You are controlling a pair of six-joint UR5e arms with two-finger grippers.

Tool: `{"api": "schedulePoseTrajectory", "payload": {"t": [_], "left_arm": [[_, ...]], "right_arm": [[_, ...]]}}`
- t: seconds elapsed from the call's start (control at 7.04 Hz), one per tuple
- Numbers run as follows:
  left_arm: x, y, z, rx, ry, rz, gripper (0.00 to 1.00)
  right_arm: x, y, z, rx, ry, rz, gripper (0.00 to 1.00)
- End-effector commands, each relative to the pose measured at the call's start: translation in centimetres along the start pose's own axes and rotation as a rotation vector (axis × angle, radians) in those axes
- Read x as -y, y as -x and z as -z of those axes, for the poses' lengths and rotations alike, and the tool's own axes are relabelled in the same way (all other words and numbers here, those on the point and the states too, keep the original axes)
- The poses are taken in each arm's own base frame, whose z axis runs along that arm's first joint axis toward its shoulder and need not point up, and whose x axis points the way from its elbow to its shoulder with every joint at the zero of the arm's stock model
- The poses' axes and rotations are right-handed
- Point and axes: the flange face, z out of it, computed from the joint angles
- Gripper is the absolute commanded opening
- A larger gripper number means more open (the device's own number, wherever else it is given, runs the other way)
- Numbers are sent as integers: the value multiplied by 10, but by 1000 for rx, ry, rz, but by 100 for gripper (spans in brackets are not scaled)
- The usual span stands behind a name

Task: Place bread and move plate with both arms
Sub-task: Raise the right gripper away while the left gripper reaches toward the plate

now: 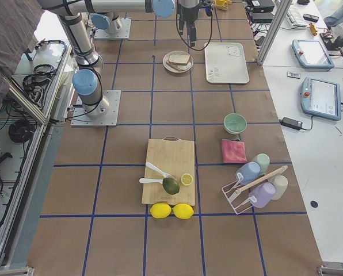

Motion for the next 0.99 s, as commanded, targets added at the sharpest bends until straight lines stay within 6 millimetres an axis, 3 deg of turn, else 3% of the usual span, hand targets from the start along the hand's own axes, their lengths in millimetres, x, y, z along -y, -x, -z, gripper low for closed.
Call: {"api": "schedulePoseTrajectory", "payload": {"t": [0.0,0.57,0.85], "left_arm": [[-4,-12,-38,-7,30,-20,66],[0,-19,-80,-9,78,35,62],[1,-34,-95,-55,81,62,62]], "right_arm": [[0,0,-2,-3,3,0,100],[0,0,-3,-2,6,3,100],[-1,1,-5,0,12,5,100]]}}
